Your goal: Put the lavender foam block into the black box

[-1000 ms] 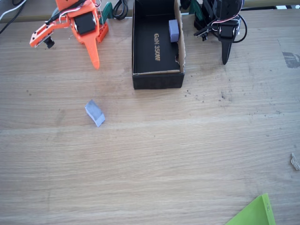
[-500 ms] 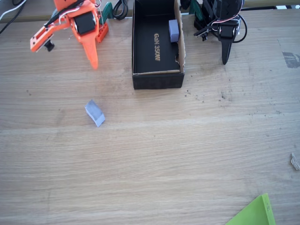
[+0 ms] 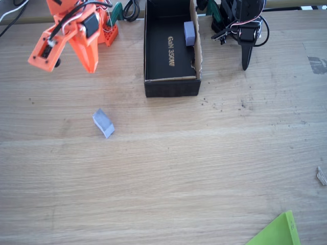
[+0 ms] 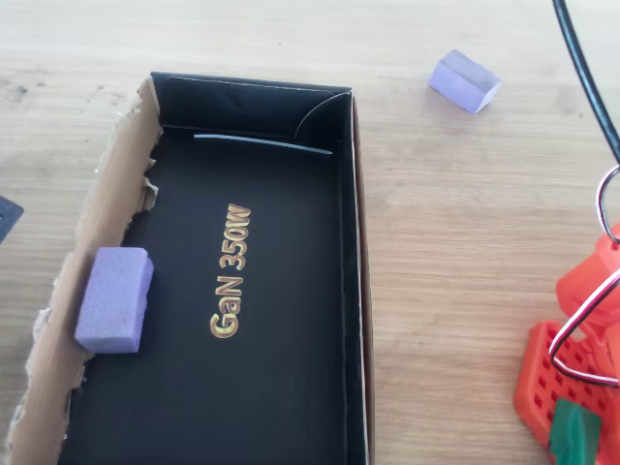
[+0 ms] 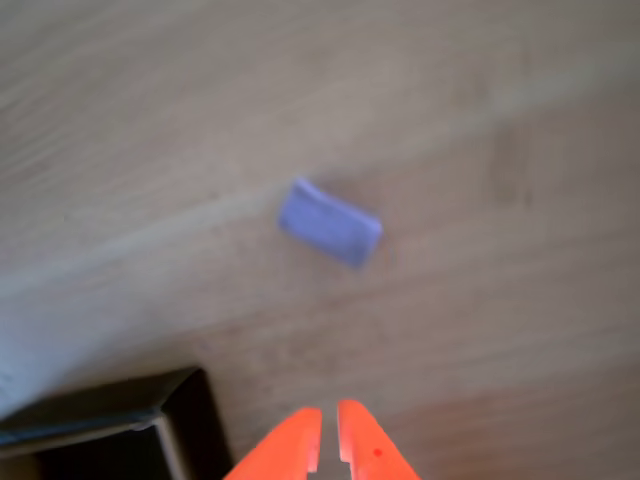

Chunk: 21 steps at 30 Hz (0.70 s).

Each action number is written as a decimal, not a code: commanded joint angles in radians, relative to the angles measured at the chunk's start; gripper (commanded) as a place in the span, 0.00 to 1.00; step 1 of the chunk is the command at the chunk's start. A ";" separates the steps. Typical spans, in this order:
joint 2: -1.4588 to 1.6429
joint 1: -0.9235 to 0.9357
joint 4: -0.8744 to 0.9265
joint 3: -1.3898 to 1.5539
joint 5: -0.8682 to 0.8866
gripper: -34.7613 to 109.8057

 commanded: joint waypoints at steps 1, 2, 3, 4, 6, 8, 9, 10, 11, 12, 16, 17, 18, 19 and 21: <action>0.009 0.006 0.029 -0.031 0.132 0.24; 0.008 0.003 0.040 -0.031 0.164 0.24; 0.005 0.002 0.052 -0.032 0.207 0.24; 0.002 0.000 0.063 -0.034 0.249 0.24; -0.008 -0.011 0.087 -0.034 0.365 0.24; -0.011 -0.018 0.087 -0.034 0.454 0.24; -0.012 -0.021 0.086 -0.034 0.489 0.24; -0.014 -0.025 0.086 -0.034 0.525 0.24; -0.018 -0.031 0.095 -0.034 0.588 0.24; -0.021 -0.032 0.095 -0.034 0.597 0.24; -0.025 -0.037 0.095 -0.034 0.595 0.24; -0.023 -0.035 0.095 -0.034 0.588 0.24; -0.021 -0.032 0.095 -0.038 0.578 0.24; -0.028 -0.031 0.095 -0.052 0.565 0.24; -0.051 -0.025 0.095 -0.091 0.534 0.24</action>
